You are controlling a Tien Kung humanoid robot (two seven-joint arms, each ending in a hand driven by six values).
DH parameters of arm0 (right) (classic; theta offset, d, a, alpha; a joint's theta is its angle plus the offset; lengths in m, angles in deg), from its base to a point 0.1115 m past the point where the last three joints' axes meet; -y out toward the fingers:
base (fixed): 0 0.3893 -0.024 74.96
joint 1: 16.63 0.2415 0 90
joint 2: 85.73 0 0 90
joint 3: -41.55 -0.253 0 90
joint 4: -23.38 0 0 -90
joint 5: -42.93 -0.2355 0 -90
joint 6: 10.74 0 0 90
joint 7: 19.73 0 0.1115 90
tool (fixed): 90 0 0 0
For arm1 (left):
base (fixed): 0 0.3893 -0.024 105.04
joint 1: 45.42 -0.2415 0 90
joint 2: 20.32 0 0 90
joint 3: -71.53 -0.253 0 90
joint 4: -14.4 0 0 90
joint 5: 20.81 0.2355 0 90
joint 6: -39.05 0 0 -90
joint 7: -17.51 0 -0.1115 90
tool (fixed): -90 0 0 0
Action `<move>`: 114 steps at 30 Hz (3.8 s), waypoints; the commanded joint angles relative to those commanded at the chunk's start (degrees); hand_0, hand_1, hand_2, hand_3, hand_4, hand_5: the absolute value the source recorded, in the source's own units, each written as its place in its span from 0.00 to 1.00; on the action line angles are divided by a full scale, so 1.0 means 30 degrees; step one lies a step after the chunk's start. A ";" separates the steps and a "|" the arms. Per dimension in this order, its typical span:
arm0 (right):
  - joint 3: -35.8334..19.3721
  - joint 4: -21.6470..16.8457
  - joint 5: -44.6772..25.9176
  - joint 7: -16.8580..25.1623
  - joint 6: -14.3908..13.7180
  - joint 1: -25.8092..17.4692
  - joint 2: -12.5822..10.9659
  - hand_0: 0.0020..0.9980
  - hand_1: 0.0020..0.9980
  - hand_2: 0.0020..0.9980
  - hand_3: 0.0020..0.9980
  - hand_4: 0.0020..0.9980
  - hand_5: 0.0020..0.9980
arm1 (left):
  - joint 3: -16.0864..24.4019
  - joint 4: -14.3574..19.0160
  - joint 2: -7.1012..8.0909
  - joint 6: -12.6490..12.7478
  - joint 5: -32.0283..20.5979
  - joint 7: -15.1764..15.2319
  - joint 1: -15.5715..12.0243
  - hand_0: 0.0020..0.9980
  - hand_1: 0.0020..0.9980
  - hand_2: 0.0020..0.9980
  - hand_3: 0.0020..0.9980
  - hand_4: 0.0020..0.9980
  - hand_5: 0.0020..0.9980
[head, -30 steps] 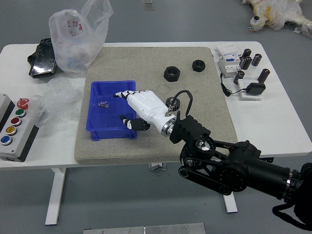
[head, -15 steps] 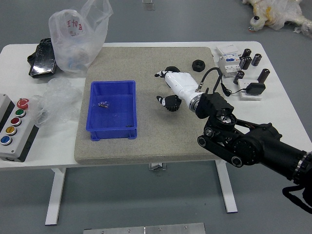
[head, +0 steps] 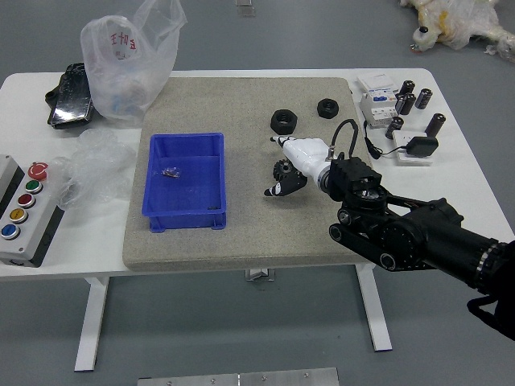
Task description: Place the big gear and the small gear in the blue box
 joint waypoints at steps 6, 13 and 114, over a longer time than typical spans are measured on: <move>0.1054 0.0745 -0.0769 -0.0142 0.0165 0.0024 0.0167 0.40 0.69 0.75 0.72 0.61 0.26 | -0.0051 -0.0006 -0.0002 0.0004 -0.0018 0.0036 0.0040 0.72 0.61 0.60 0.67 0.69 0.49; 0.1260 0.0696 -0.0880 0.0029 -0.0688 -0.0066 0.0103 0.31 0.51 0.46 0.50 0.22 0.03 | -0.0125 -0.0026 -0.0013 0.0030 -0.0055 0.0086 0.0024 0.72 0.61 0.60 0.67 0.69 0.49; -1.3320 -0.9765 -2.2256 1.1885 0.2921 -1.2218 -0.3887 0.50 0.40 0.52 0.67 0.81 0.56 | 0.0010 -0.0140 -0.0120 0.0118 -0.0135 0.0030 0.0057 0.71 0.38 0.45 0.67 0.69 0.48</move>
